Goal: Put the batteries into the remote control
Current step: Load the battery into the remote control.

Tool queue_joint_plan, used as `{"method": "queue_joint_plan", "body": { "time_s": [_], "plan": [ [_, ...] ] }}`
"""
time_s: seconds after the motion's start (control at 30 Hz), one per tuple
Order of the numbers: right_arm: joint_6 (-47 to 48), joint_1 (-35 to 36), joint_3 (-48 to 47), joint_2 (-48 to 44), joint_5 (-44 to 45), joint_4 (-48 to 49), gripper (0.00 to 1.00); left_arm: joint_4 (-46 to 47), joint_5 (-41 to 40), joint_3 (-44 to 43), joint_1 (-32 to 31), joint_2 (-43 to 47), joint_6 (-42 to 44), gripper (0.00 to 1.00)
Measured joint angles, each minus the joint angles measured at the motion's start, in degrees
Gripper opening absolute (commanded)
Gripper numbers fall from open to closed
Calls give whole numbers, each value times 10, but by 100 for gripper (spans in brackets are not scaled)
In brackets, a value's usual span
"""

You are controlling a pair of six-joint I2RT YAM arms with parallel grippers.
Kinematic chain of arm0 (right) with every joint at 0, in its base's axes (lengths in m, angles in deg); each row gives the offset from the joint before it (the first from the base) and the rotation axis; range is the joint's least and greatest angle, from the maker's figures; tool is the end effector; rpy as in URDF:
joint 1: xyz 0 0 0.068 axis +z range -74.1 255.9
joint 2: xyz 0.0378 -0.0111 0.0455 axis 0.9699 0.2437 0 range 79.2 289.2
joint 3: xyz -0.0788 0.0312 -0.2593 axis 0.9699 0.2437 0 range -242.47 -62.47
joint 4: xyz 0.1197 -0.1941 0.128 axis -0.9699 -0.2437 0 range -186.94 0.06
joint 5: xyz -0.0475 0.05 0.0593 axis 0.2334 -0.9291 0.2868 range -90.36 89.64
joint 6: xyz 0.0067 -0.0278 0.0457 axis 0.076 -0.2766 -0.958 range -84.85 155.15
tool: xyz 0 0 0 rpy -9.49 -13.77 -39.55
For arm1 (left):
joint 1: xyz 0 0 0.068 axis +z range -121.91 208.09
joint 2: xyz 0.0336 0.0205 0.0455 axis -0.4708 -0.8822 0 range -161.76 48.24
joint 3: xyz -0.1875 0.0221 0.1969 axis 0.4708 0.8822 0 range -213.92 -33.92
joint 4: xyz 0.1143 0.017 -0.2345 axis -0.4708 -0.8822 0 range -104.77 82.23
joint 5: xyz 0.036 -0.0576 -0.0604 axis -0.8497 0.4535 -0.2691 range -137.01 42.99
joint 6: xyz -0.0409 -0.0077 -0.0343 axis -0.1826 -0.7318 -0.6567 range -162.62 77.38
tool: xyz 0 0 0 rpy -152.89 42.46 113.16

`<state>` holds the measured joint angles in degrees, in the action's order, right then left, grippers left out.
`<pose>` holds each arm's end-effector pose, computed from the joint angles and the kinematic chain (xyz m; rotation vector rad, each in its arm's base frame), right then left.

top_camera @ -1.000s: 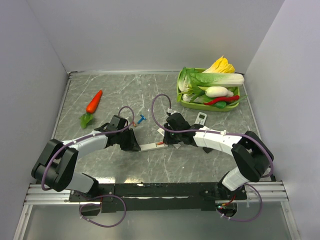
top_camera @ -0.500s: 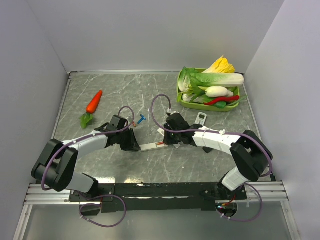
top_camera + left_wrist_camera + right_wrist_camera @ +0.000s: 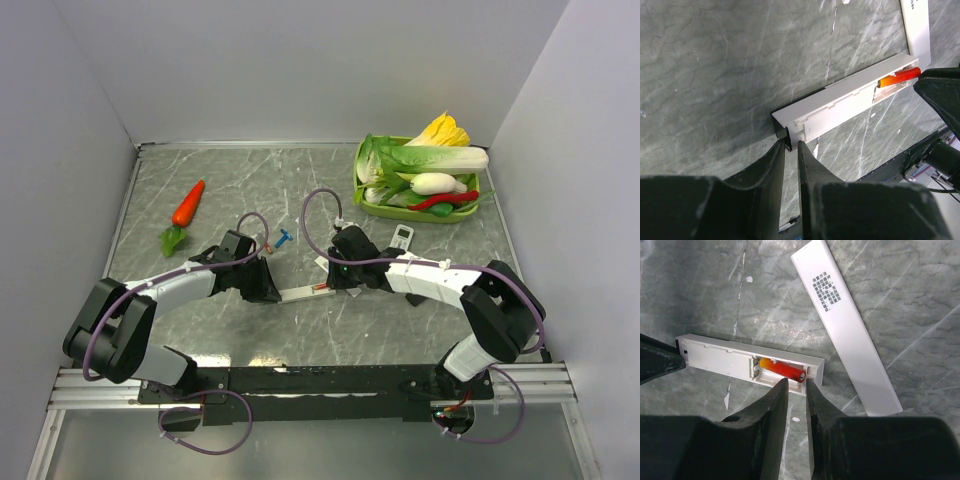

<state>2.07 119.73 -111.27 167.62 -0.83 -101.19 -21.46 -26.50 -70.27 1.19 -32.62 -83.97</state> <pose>0.2226 0.2142 0.1823 -0.2430 2.5409 0.5723 0.2185 -0.1248 0.1539 -0.2054 2.7503 -0.8528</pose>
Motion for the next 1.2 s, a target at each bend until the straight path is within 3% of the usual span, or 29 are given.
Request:
{"method": "queue_joint_plan", "body": {
  "time_s": [1.2],
  "plan": [
    [10, 0, -20, 22, -3, -10, 17, 0, 1, 0, 0, 0, 0, 20]
  ]
}}
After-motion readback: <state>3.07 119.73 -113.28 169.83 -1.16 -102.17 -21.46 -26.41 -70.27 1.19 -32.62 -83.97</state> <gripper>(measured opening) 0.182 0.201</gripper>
